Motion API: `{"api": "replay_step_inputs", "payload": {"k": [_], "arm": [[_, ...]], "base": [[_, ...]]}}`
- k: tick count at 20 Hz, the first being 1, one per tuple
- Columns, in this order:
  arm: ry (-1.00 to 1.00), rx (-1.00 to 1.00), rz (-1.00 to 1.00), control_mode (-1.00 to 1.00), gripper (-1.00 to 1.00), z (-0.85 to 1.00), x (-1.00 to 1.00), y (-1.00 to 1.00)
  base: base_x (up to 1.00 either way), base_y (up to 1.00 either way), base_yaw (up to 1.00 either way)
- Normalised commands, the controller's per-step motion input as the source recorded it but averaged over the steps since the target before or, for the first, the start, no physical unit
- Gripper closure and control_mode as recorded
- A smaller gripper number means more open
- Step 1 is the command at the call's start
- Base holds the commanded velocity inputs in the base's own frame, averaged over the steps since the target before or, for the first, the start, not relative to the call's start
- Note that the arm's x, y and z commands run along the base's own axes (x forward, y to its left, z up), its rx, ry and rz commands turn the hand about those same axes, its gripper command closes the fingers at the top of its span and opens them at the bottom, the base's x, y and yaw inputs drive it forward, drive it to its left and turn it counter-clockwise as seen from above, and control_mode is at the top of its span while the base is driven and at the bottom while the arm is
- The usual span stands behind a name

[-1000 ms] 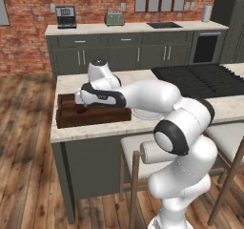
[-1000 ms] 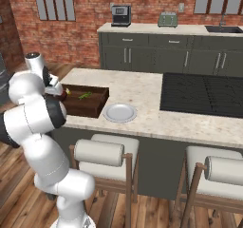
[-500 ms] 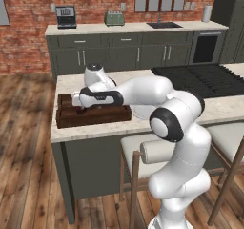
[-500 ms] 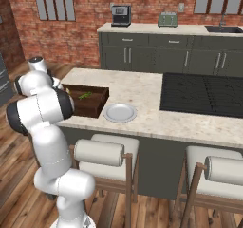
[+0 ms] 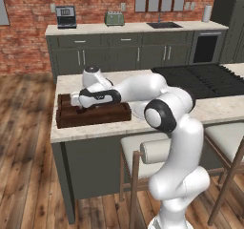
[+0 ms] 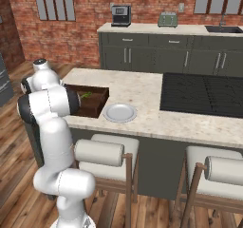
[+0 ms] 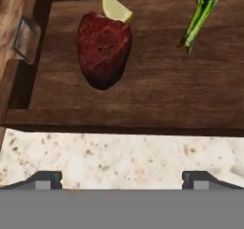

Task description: Create a steak meal by picking up the steak and asparagus from the tray and placing them on the plate. Leave the lemon wedge on the tray.

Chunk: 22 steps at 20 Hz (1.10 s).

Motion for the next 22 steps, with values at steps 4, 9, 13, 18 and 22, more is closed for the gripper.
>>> {"api": "replay_step_inputs", "payload": {"k": [4, 9, 13, 18, 22], "arm": [[0.00, 0.00, 0.00, -1.00, -1.00, -0.19, 0.31, 0.10], [0.00, 0.00, 0.00, -1.00, -1.00, -0.19, 0.32, 0.06], [0.00, 0.00, 0.00, -1.00, -1.00, -0.16, 0.34, 0.09], [0.00, 0.00, 0.00, -1.00, -1.00, -0.17, 0.32, 0.09], [0.00, 0.00, 0.00, -1.00, -1.00, -0.18, 0.30, 0.08]], "base": [[0.00, 0.00, 0.00], [0.00, 0.00, 0.00], [0.00, 0.00, 0.00], [0.00, 0.00, 0.00], [0.00, 0.00, 0.00]]}}
